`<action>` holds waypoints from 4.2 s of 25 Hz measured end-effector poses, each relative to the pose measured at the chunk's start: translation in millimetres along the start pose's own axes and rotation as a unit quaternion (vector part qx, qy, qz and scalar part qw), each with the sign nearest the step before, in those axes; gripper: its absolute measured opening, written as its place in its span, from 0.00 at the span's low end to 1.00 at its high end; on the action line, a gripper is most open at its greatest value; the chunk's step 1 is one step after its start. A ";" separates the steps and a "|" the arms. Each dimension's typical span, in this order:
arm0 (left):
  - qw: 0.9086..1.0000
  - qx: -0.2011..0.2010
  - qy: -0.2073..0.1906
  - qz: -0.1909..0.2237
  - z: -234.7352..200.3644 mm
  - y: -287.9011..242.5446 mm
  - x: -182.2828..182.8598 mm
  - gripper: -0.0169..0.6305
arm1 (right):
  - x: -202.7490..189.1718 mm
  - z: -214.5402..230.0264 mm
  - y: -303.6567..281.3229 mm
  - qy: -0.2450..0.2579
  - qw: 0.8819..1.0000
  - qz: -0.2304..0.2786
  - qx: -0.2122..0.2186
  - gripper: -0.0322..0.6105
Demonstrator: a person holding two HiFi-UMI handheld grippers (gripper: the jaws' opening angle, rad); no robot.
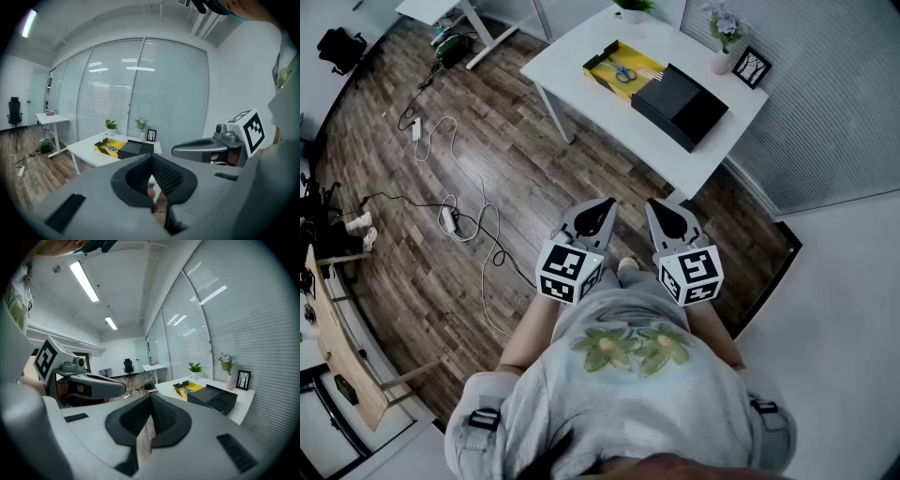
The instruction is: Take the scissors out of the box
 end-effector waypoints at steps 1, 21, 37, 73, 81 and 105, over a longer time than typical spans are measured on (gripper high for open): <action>1.000 0.002 0.002 0.000 0.3 -0.8 -2.6 0.02 | -1.5 -0.5 0.0 0.003 1.000 0.000 0.002 0.06; 1.000 -0.024 0.009 0.007 -70.4 -65.4 39.1 0.02 | 39.2 46.9 -76.7 -0.004 1.000 -0.005 -0.018 0.06; 0.998 -0.060 -0.007 -0.004 -210.1 -120.9 95.2 0.02 | 105.4 88.6 -207.2 -0.021 0.997 -0.012 -0.069 0.06; 0.992 -0.109 -0.022 -0.065 -324.9 -245.8 133.6 0.02 | 137.3 182.2 -348.6 -0.018 0.992 -0.083 -0.095 0.06; 0.991 -0.112 -0.026 -0.075 -328.8 -269.3 149.5 0.02 | 144.2 211.3 -361.6 -0.021 0.990 -0.099 -0.093 0.06; 0.991 -0.098 -0.002 -0.092 -358.1 -321.2 164.4 0.02 | 126.6 256.7 -417.1 -0.033 0.984 -0.163 -0.063 0.16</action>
Point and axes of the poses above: the fingertips, and each gripper's own axes: y backward along the fingers, z to its right, x out of its top, the point moved 1 cm from there along y, backward along the fingers, and after that the axes turned 7 degrees about -z, right-handed, at the moved point
